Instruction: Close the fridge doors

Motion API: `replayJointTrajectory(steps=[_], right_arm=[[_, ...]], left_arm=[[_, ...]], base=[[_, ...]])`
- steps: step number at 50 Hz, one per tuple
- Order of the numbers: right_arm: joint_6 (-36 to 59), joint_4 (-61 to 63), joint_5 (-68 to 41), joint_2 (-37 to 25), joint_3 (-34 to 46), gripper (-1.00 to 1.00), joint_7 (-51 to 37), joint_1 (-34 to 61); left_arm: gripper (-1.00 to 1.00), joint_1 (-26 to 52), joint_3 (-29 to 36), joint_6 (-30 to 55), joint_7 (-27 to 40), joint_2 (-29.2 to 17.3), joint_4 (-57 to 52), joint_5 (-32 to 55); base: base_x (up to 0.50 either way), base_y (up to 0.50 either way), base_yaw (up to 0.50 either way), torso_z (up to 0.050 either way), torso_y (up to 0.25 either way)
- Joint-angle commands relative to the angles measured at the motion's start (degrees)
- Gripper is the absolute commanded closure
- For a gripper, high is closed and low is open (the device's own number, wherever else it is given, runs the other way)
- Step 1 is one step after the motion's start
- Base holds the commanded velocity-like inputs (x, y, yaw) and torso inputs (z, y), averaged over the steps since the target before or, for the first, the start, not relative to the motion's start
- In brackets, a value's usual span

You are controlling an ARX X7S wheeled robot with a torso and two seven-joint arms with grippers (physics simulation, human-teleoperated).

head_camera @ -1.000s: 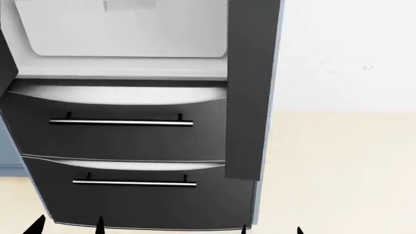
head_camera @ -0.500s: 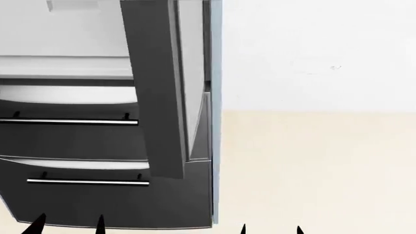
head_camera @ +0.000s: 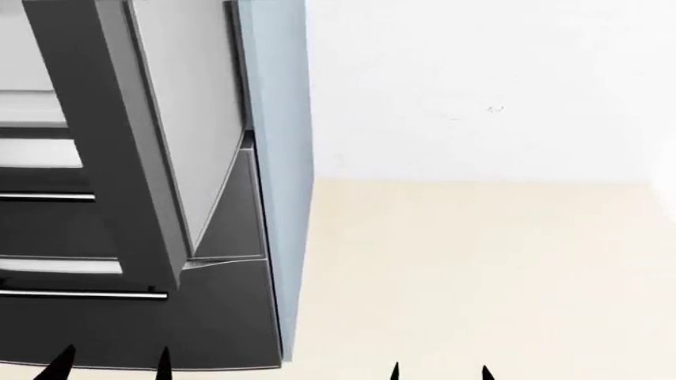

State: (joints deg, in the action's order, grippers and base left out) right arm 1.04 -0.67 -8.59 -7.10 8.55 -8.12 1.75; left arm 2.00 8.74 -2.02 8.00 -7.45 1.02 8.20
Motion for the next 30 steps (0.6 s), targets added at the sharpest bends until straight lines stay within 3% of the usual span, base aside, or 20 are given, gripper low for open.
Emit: replayJointTrajectory(steps=[1, 19, 26, 30], right_arm=[[-0.1, -0.1, -0.5, -0.5, 0.6, -1.00, -0.5, 0.2], [0.1, 0.3, -1.1, -1.2, 1.3, -1.00, -1.5, 0.1], [1.1, -0.2, -1.3, -1.5, 1.6, -1.00, -1.8, 0.6], [2.3, -0.1, -1.7, -1.6, 1.7, -1.00, -2.1, 0.8]], left_arm=[[-1.00, 0.3, 0.6, -0.1, 0.5, -0.5, 0.2, 0.3], [-1.00, 0.3, 1.5, -0.3, 1.3, -1.0, 0.0, 0.8], [-1.00, 0.2, 1.8, -0.3, 1.6, -1.3, -0.2, 1.0], [-1.00, 0.3, 1.9, 0.0, 1.9, -1.4, -0.7, 1.0]], base=[[0.00, -0.50, 0.00, 0.000, 0.000], [0.00, -0.50, 0.00, 0.000, 0.000], [0.02, 0.00, 0.00, 0.000, 0.000], [0.50, 0.00, 0.00, 0.000, 0.000]])
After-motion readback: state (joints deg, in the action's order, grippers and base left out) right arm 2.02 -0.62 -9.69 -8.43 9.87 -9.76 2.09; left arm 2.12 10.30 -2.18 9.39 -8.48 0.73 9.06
